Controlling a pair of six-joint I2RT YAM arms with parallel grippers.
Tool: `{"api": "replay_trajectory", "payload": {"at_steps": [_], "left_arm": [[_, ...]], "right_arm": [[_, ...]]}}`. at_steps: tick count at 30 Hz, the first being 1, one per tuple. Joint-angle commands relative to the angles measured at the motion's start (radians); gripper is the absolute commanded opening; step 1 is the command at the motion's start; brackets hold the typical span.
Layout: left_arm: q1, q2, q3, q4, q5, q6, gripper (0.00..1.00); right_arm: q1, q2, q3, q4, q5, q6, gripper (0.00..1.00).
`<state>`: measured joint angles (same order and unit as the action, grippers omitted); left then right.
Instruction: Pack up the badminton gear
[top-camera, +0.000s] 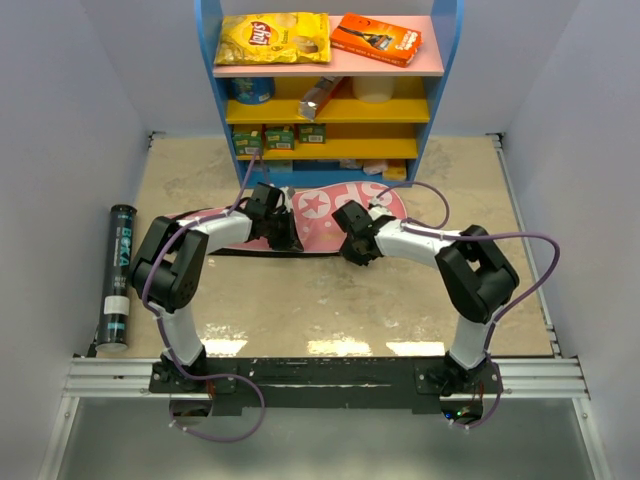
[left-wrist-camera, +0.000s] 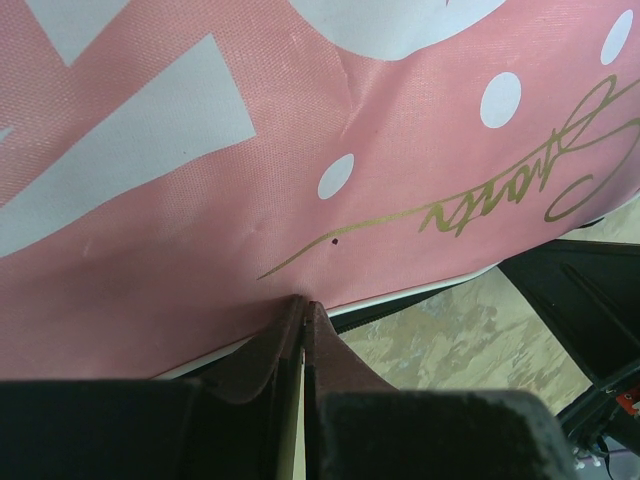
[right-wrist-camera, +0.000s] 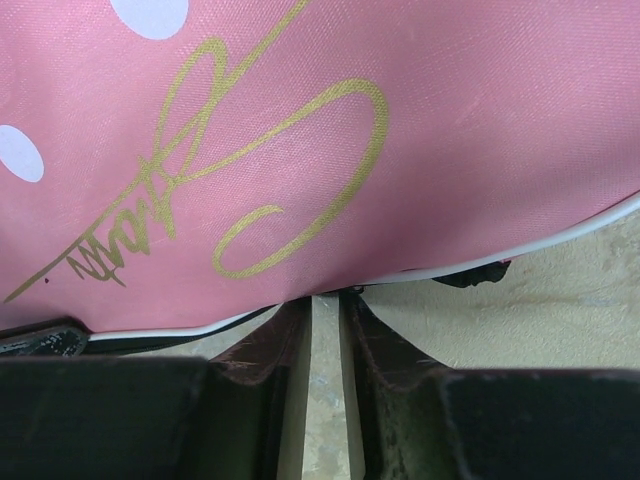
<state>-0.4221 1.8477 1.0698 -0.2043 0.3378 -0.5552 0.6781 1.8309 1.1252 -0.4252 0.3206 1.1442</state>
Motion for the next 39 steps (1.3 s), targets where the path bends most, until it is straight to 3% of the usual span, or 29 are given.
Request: {"api": "replay_trajectory", "payload": {"at_steps": [1,5,11,22,28,34,39], "left_arm": [[-0.014,-0.011,0.013,-0.058,0.015,0.026,0.1],[-0.014,-0.013,0.015,-0.061,0.015,0.029,0.1],[-0.012,-0.019,0.018,-0.067,0.015,0.029,0.1],[-0.012,-0.033,0.018,-0.064,0.024,0.034,0.1],[-0.012,-0.128,0.057,-0.096,0.021,0.058,0.1],[-0.01,-0.292,0.182,-0.284,-0.164,0.115,0.15],[0.005,-0.422,0.171,-0.395,-0.356,0.15,0.19]], "right_arm": [[-0.045,0.082,-0.051,-0.017,0.138,-0.008,0.2],[-0.045,0.096,-0.074,-0.026,0.127,-0.029,0.17],[-0.043,0.097,-0.114,-0.03,0.118,-0.046,0.0],[-0.043,0.001,-0.163,-0.007,0.083,-0.078,0.0],[-0.054,-0.048,-0.189,-0.015,0.075,-0.1,0.0],[-0.143,-0.117,-0.266,0.043,0.021,-0.152,0.0],[-0.23,-0.18,-0.295,0.028,0.015,-0.213,0.0]]}}
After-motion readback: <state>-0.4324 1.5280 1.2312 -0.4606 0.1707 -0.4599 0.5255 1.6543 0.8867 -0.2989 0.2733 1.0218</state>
